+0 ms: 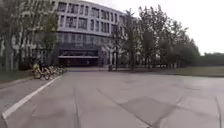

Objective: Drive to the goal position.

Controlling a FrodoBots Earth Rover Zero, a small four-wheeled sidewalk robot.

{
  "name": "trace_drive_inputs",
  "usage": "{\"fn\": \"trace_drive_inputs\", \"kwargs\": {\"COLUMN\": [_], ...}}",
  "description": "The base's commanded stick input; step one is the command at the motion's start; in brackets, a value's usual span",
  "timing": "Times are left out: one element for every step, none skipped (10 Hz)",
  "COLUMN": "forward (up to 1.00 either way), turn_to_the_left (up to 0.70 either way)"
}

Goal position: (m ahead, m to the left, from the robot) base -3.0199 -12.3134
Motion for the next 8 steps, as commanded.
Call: {"fn": "trace_drive_inputs", "kwargs": {"forward": [0.7, 0.7, 0.7, 0.7, 0.7, 0.7, 0.7, 0.7], "turn_to_the_left": [-0.35, -0.32, 0.0, 0.0, 0.04, 0.16, 0.28, 0.35]}}
